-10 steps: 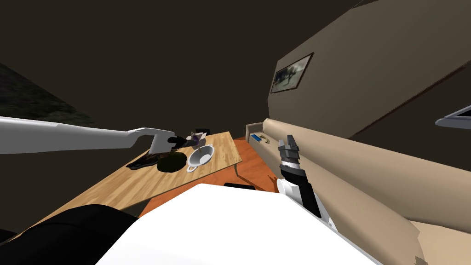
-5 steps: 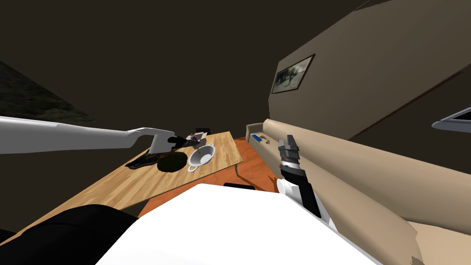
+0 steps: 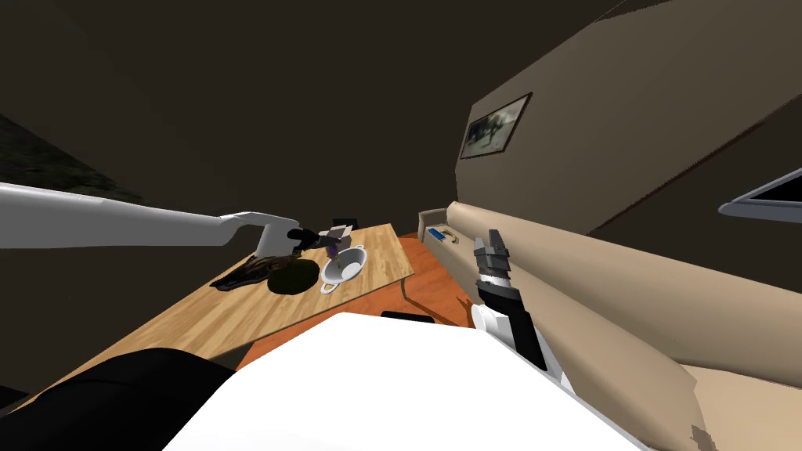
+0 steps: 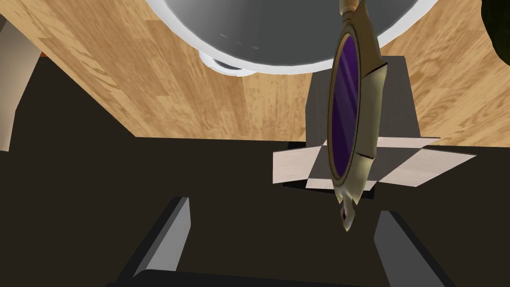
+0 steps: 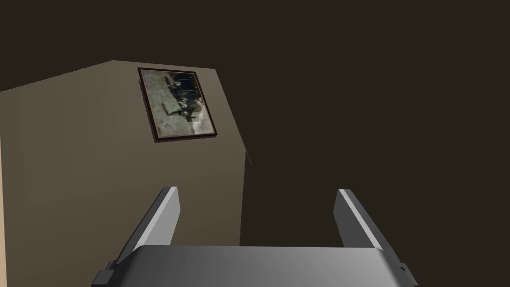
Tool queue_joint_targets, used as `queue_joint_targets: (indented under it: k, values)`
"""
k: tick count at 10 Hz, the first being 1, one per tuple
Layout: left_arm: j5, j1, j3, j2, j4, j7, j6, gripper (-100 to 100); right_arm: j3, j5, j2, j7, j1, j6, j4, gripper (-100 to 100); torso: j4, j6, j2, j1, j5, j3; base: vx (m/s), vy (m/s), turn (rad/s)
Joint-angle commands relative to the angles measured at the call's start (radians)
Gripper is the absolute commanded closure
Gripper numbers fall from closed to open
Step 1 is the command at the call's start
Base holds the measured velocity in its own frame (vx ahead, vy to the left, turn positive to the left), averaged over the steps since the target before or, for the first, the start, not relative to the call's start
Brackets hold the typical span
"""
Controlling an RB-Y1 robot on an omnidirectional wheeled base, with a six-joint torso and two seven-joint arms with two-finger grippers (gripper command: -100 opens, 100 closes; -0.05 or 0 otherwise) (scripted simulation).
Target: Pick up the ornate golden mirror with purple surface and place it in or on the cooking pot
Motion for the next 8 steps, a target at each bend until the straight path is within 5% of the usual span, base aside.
queue_joint_targets:
  k: [1,7,8]
  values:
    - [0.033,-0.002,0.007,0.037,-0.007,0.014,-0.001,-100,0.000,0.000,0.000,0.000,0.000,0.000,0.000,0,0.000,0.000,0.000,0.000,0.000,0.000,-0.030,0.068,-0.054]
    - [0.177,-0.014,0.024,0.194,-0.022,0.059,-0.021,-100,0.000,0.000,0.000,0.000,0.000,0.000,0.000,0,0.000,0.000,0.001,0.000,0.000,0.000,-0.038,0.065,-0.061]
    - [0.157,-0.012,0.024,0.174,-0.022,0.055,-0.015,-100,0.000,0.000,0.000,0.000,0.000,0.000,0.000,0,0.000,0.000,0.001,0.000,0.000,0.000,-0.014,0.030,-0.018]
